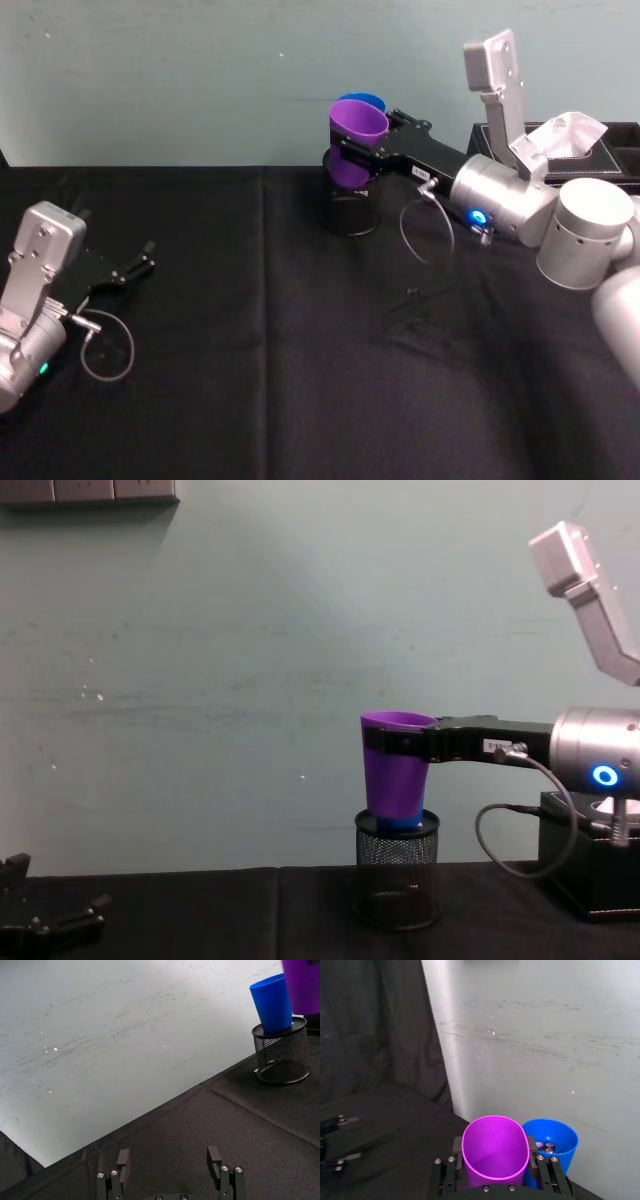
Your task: Pick up one cup with a gripper and tap it against the other cup.
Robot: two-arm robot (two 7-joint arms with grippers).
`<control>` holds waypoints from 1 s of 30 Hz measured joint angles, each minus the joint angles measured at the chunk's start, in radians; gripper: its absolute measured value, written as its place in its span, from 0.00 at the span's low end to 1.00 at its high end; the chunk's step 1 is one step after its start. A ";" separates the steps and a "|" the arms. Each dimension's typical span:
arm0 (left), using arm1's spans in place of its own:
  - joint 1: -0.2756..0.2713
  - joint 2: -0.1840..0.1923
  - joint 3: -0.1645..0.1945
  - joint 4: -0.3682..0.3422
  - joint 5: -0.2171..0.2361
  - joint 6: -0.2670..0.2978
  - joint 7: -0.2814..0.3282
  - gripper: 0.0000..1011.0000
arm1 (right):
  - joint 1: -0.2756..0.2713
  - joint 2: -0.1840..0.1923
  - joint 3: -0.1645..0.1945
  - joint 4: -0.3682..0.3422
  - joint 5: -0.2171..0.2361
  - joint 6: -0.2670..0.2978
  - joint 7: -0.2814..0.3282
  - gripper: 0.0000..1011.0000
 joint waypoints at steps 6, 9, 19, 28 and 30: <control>0.000 0.000 0.000 0.000 0.000 0.000 0.000 0.99 | -0.078 0.048 0.001 -0.131 0.030 0.041 -0.008 0.71; 0.000 0.000 0.000 0.000 0.000 0.000 0.000 0.99 | -0.113 0.072 0.001 -0.184 0.044 0.055 -0.011 0.71; 0.000 0.000 0.000 0.000 0.000 0.000 0.000 0.99 | -0.211 0.143 -0.018 -0.308 0.048 0.069 -0.046 0.71; 0.000 0.000 0.000 0.000 0.000 0.000 0.000 0.99 | -0.283 0.159 -0.038 -0.334 0.021 0.047 -0.090 0.71; 0.000 0.000 0.000 0.000 0.000 0.000 0.000 0.99 | -0.293 0.157 -0.042 -0.326 0.010 0.032 -0.095 0.71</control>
